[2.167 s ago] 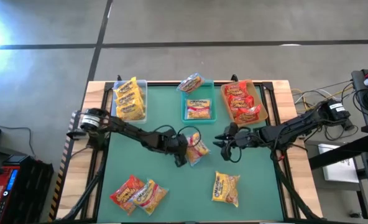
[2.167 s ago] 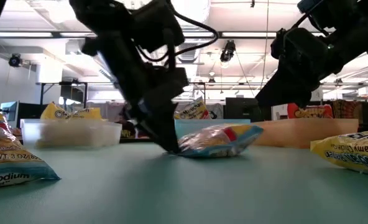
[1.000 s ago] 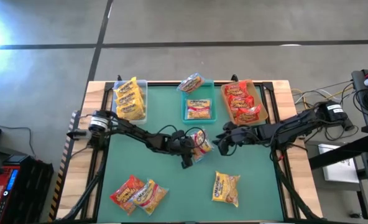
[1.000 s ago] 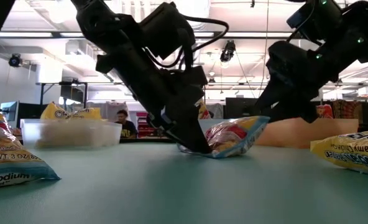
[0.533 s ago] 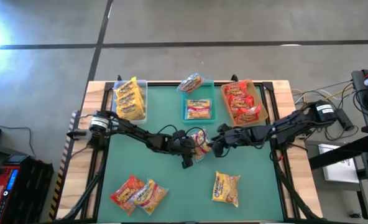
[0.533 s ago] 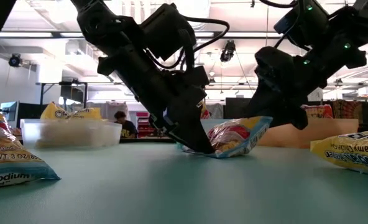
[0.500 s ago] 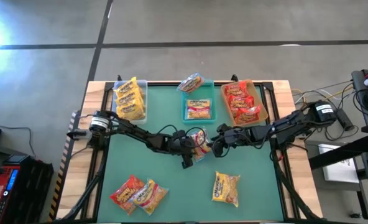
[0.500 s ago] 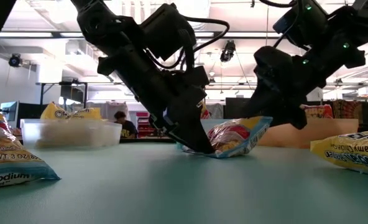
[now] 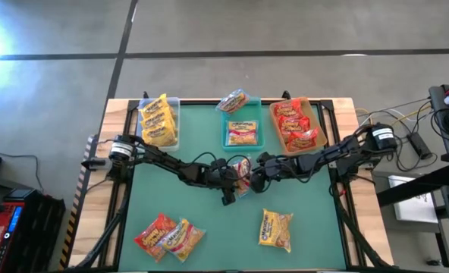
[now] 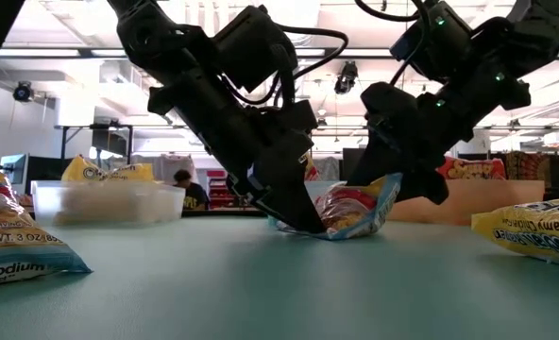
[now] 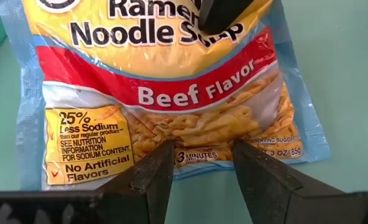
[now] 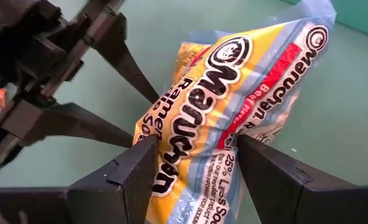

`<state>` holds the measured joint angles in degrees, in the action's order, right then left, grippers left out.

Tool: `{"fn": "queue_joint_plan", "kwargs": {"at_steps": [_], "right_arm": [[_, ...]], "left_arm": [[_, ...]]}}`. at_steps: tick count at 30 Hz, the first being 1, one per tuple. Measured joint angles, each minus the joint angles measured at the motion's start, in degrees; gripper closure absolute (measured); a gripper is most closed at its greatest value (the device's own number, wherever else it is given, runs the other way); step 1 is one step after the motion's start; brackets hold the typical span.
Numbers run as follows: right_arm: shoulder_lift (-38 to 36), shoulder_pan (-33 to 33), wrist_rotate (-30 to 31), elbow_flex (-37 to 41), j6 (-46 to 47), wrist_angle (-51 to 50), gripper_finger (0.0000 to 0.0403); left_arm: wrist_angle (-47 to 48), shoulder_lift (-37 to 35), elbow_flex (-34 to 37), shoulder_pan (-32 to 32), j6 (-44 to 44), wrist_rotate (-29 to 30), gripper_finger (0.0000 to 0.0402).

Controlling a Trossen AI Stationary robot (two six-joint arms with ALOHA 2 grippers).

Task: Sort Maruchan noodles
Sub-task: Put the blue noodle pack into the green bin

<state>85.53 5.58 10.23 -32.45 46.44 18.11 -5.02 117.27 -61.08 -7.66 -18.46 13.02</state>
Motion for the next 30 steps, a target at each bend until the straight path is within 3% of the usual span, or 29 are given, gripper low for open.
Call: {"fn": "queue_joint_plan", "kwargs": {"at_steps": [12, 25, 30], "right_arm": [[1.89, 0.00, -0.06, -0.19, 0.02, 1.73, 0.0194], [1.89, 0.00, -0.21, -0.17, -0.71, 1.90, 0.0267], [1.89, -0.07, -1.07, -0.17, -1.44, 1.88, 0.0277]], "left_arm": [[-0.39, 0.00, 0.09, 0.17, 0.48, 1.61, 0.0249], [-2.48, 0.04, 0.20, 0.15, 0.17, 2.64, 0.0249], [-2.72, -0.66, 0.20, 0.17, -1.21, 2.79, 0.0249]]}}
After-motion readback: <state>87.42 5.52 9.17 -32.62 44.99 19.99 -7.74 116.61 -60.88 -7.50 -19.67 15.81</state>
